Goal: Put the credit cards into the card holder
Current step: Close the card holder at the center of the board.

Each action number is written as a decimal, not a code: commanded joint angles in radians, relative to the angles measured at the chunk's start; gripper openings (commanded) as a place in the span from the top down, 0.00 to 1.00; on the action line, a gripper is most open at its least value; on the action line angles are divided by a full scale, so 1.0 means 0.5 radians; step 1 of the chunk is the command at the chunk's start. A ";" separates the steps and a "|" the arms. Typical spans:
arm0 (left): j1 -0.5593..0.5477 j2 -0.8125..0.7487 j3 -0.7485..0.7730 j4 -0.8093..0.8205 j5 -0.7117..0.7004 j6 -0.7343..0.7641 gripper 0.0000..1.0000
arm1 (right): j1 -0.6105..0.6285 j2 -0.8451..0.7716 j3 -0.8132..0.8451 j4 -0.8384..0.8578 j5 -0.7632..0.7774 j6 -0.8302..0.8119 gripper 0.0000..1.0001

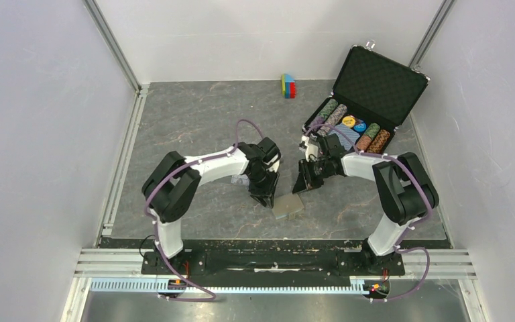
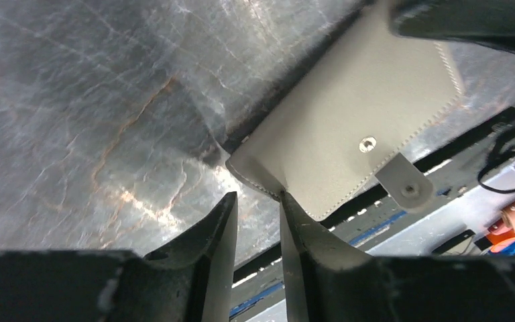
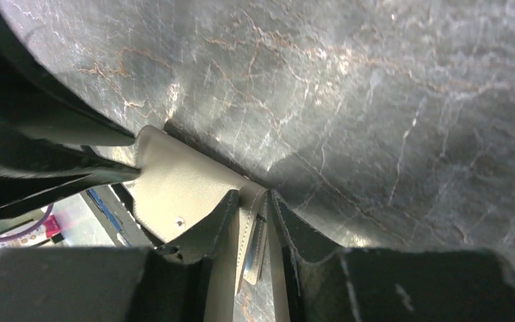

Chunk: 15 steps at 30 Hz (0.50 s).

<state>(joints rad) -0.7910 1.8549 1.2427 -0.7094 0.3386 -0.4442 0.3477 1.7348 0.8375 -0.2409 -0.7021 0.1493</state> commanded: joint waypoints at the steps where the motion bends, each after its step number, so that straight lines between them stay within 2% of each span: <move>1: -0.049 0.172 0.075 -0.006 -0.058 0.111 0.66 | -0.038 -0.082 -0.088 -0.051 0.038 0.026 0.77; 8: -0.053 0.432 0.380 -0.071 -0.159 0.164 0.75 | -0.089 -0.207 -0.109 -0.052 0.024 0.058 0.73; 12: -0.053 0.517 0.558 -0.196 -0.250 0.246 0.75 | -0.097 -0.305 -0.085 -0.069 0.047 0.039 0.66; 15: -0.053 0.474 0.596 -0.229 -0.281 0.285 0.72 | -0.096 -0.369 -0.053 -0.106 0.083 -0.003 0.64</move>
<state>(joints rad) -0.8162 2.0773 1.4967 -0.8558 0.3241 -0.3904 0.2943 1.6161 0.7872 -0.2714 -0.6613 0.1707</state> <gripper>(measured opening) 0.254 0.354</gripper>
